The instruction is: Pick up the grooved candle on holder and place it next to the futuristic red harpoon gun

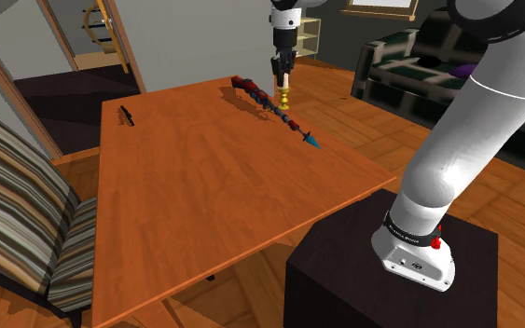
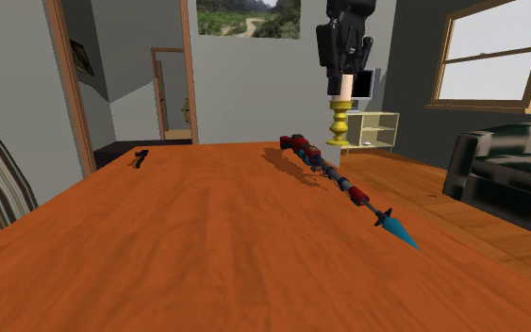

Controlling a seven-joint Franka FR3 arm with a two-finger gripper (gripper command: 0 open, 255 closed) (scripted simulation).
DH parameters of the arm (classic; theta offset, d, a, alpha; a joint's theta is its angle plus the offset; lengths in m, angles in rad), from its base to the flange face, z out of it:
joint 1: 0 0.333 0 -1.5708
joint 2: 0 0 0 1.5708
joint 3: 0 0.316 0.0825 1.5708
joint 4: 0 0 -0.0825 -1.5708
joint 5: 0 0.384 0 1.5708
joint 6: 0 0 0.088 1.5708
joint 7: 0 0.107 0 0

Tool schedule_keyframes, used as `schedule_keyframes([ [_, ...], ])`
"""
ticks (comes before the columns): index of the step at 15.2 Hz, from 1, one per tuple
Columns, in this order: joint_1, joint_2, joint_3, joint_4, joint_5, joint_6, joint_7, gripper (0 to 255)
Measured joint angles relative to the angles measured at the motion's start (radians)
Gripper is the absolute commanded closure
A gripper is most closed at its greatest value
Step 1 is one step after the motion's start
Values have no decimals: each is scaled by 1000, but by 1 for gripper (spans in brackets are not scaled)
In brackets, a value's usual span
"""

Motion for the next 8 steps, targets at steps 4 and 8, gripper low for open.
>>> schedule_keyframes([
  [4, -41, -24, -54, -27, -9, 1, -93, 255],
  [8, -82, -46, -109, -51, -21, 3, -184, 255],
])
